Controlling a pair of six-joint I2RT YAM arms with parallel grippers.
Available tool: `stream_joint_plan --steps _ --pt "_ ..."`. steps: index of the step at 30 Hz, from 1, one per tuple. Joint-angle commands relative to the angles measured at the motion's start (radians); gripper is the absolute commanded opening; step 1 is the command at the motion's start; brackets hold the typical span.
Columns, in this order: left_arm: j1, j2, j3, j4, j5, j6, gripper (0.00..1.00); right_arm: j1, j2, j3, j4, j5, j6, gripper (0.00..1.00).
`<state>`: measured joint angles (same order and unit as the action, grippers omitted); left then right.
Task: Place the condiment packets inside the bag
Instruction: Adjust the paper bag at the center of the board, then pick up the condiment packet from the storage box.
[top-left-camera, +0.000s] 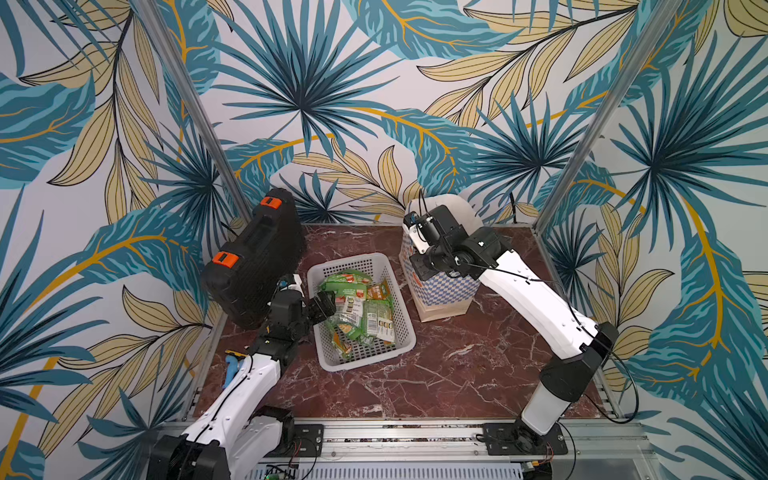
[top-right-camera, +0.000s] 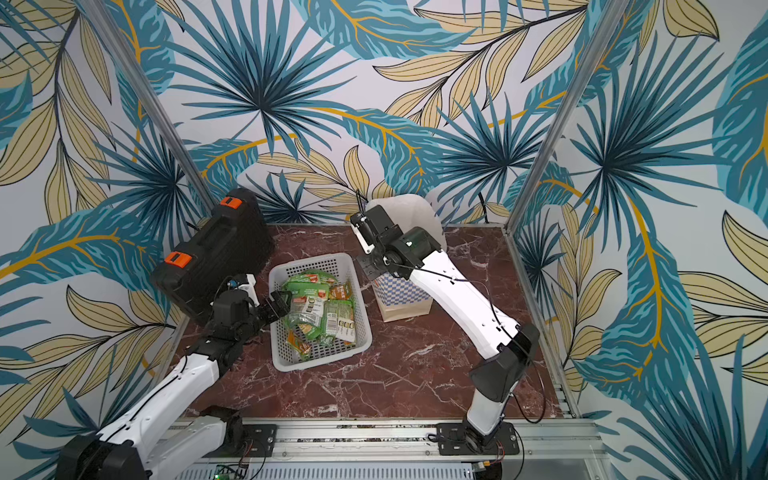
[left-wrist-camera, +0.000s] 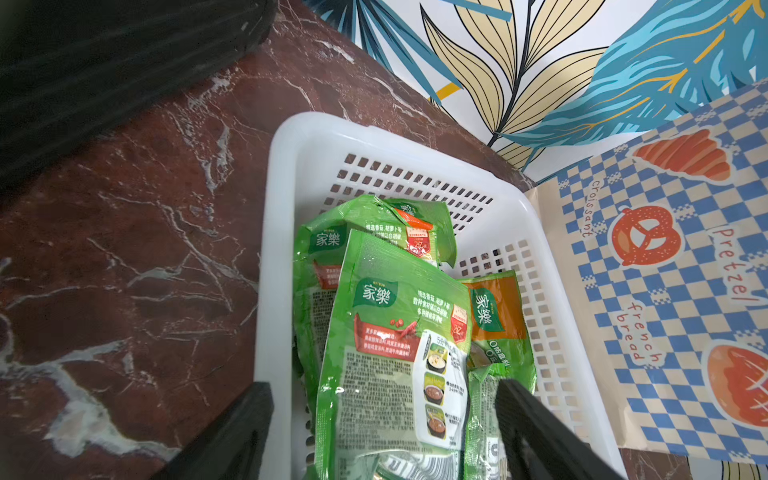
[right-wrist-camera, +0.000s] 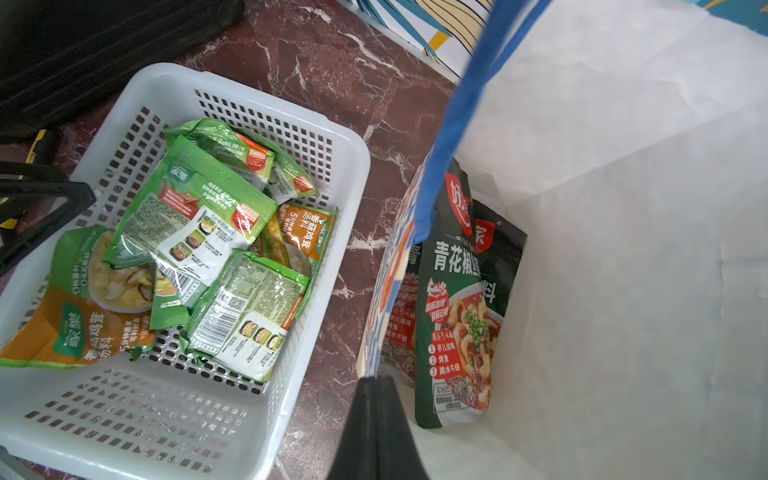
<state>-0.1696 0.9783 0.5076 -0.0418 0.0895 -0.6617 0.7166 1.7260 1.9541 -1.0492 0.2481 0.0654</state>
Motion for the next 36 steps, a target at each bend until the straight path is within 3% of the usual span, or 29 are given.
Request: stream_joint_plan --steps 1,8,14,20,26,31,36 --pt "-0.005 -0.002 0.008 0.010 0.007 0.014 0.89 0.026 -0.073 -0.013 -0.015 0.082 0.055 0.31" --pt "-0.054 -0.115 0.022 -0.051 -0.031 0.023 0.90 0.096 -0.155 -0.015 0.012 0.107 0.073 0.72" --pt "-0.106 -0.125 0.090 -0.177 -0.063 -0.006 0.92 0.110 -0.317 -0.264 0.175 0.195 0.116 1.00" --pt "-0.200 -0.122 0.208 -0.427 -0.176 -0.051 0.94 0.109 -0.539 -0.566 0.361 0.290 0.158 1.00" --pt "-0.325 -0.170 0.226 -0.613 -0.301 -0.122 0.86 0.110 -0.781 -0.873 0.566 0.453 0.180 0.99" --pt "-0.417 -0.213 0.186 -0.698 -0.374 -0.218 0.79 0.108 -0.923 -1.024 0.656 0.543 0.171 1.00" --pt "-0.475 -0.172 0.164 -0.670 -0.384 -0.256 0.65 0.108 -0.963 -1.065 0.659 0.565 0.166 1.00"
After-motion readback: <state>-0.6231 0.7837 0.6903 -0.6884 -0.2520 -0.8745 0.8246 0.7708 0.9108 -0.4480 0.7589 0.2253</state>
